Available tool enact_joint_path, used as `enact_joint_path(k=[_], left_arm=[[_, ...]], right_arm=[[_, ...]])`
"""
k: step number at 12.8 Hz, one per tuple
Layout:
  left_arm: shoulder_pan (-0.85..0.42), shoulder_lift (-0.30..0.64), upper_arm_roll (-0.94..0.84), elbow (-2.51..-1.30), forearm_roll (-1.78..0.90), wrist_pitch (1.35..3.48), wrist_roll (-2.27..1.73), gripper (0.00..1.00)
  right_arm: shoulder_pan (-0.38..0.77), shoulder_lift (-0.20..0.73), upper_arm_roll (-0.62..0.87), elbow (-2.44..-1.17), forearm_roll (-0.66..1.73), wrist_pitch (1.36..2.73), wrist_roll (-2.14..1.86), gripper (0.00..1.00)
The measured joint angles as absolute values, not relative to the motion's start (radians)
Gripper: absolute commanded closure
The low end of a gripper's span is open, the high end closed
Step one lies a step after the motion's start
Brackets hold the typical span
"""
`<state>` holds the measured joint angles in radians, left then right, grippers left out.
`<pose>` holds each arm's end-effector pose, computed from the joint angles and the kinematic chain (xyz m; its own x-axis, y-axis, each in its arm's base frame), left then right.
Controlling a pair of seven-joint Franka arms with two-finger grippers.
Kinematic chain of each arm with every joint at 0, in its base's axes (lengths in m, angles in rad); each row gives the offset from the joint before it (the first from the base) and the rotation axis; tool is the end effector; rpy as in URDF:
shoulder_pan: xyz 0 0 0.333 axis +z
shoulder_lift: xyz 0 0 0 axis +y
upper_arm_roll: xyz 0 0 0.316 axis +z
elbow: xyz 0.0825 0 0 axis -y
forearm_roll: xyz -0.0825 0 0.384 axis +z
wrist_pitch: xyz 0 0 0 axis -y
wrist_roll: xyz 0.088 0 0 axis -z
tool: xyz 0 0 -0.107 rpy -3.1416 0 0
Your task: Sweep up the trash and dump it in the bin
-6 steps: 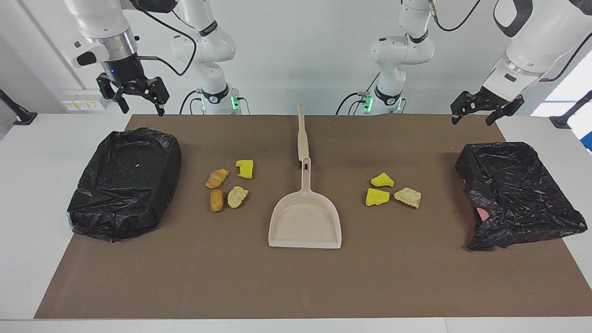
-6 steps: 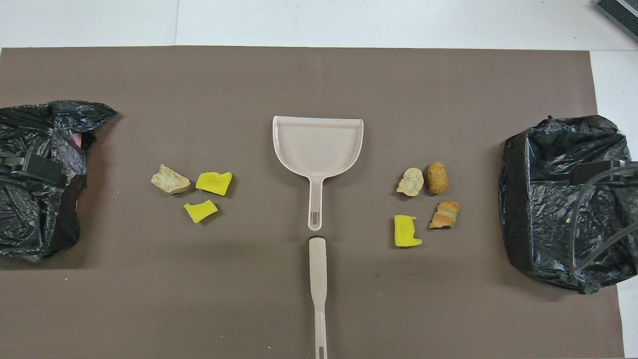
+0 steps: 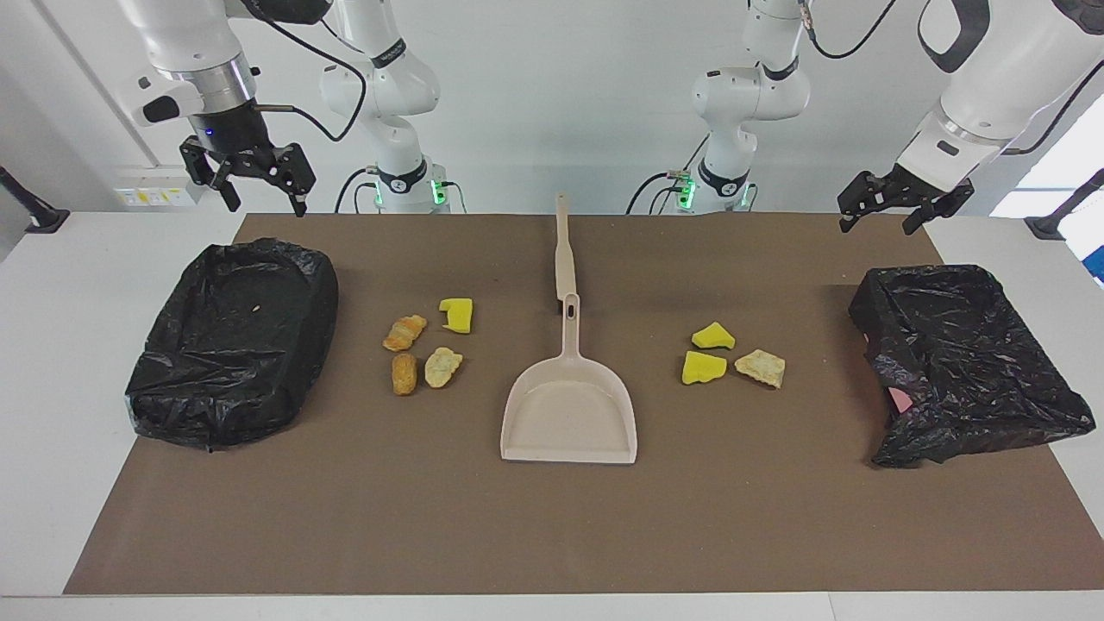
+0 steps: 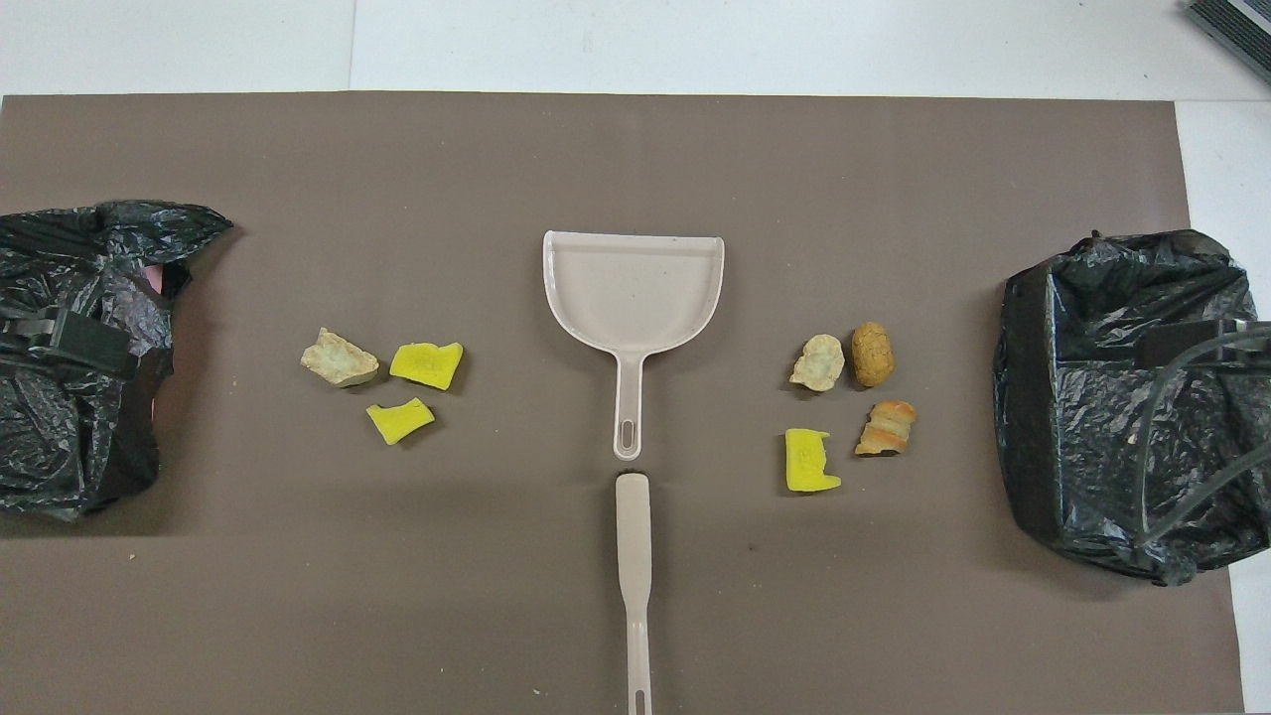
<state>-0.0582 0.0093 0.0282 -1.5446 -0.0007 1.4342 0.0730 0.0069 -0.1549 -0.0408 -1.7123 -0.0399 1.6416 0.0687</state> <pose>0.5423 -0.0164 0.6205 0.9876 -0.1027 -0.1191 -0.1023 -0.9947 0.0092 0.5119 -0.0231 0.6463 0.9913 -0.0995 0.0860 -0.1022 -0.9944 0.0278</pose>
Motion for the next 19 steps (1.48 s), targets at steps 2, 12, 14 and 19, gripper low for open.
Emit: enact_joint_path(k=[2, 12, 14, 19], left_arm=[[-0.058, 0.008, 0.028, -1.549, -0.001, 1.434, 0.073, 0.00], [-0.179, -0.033, 0.010, -1.639, -0.030, 1.471, 0.072, 0.00], [-0.251, -0.050, 0.007, -1.693, -0.032, 1.522, 0.037, 0.00], [-0.434, -0.058, 0.003, -1.811, -0.058, 1.668, -0.091, 0.00]], right_arm=[[0.007, -0.162, -0.040, -1.711, -0.040, 1.642, 0.069, 0.00], [0.012, -0.165, -0.035, -1.711, -0.040, 1.642, 0.047, 0.00], [0.012, -0.165, -0.035, -1.711, -0.040, 1.642, 0.047, 0.00], [0.021, -0.164, -0.035, -1.720, -0.039, 1.640, 0.031, 0.00]])
